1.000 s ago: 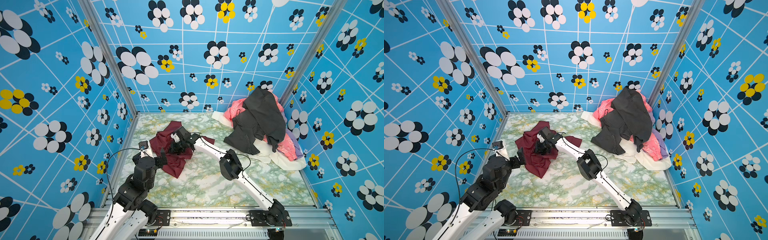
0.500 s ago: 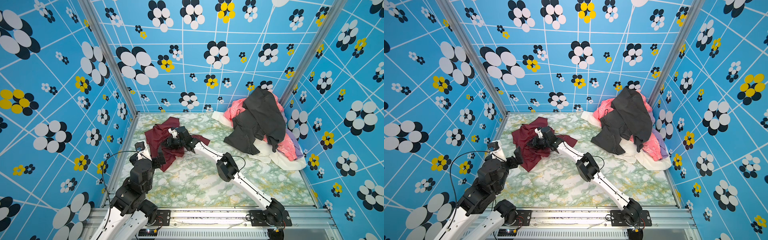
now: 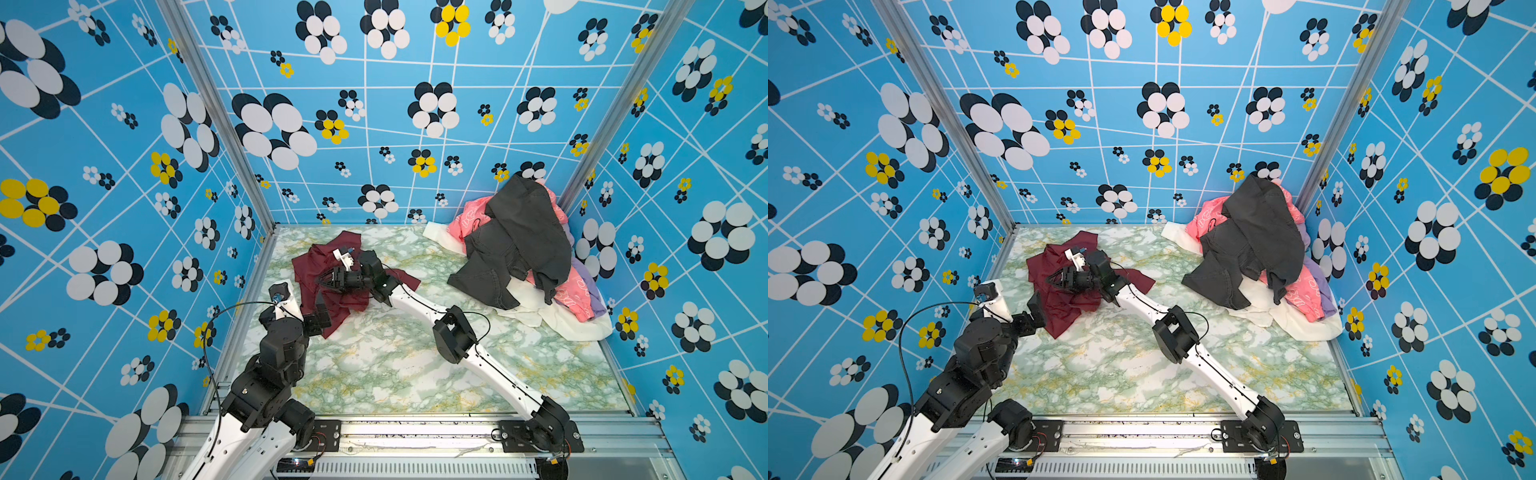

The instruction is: Pick out a specific cloth from the pile

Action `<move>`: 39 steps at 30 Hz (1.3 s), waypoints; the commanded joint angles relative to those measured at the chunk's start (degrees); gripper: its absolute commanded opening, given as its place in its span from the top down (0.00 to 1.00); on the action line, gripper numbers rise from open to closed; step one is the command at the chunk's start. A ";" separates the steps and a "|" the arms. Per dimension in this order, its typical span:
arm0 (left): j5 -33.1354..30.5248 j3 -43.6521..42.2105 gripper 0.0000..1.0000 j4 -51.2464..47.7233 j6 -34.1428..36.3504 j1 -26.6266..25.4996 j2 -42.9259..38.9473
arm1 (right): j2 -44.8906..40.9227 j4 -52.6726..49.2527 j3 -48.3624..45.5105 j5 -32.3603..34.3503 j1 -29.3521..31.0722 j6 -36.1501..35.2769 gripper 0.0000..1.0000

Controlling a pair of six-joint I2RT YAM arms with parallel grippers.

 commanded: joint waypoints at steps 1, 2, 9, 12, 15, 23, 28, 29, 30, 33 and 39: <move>0.74 1.14 0.02 2.02 0.46 -0.29 -0.25 | -3.67 4.78 1.65 -5.52 0.53 -0.43 0.29; 0.74 1.25 0.02 1.96 0.56 -0.32 -0.37 | -4.67 6.23 1.14 -6.17 0.32 0.95 0.28; 0.88 1.78 0.02 1.52 0.86 -0.38 -2.56 | -17.80 15.27 -11.78 -9.13 -0.27 4.17 0.29; 0.89 1.40 0.02 1.22 0.55 -0.37 -3.50 | -26.71 7.55 -22.22 -8.03 -0.82 -2.57 0.31; 0.76 1.21 0.03 0.69 0.38 -0.38 -3.62 | -34.82 -9.40 -31.27 -2.93 -2.24 -14.45 0.40; 0.95 -0.11 0.02 2.24 0.48 -0.38 -2.22 | -35.45 -38.99 -32.85 12.40 -6.81 -29.33 0.52; 0.00 -0.05 0.02 2.48 1.34 -0.38 -1.27 | -30.59 -45.22 -29.21 15.39 -6.96 -30.67 0.55; -0.19 -0.29 0.02 2.64 1.43 -0.38 -1.18 | -30.06 -45.62 -29.07 16.04 -6.96 -30.79 0.55; -0.24 -0.50 0.02 2.94 1.58 -0.38 -1.11 | -29.43 -45.88 -28.95 16.95 -6.95 -30.75 0.55; -0.16 -0.97 0.02 3.58 1.67 -0.40 -0.84 | -26.98 -45.13 -28.18 17.65 -6.97 -29.87 0.55; -0.91 -0.81 0.01 3.18 2.59 -0.38 -0.81 | -19.36 -39.60 -22.84 13.05 -6.98 -23.95 0.54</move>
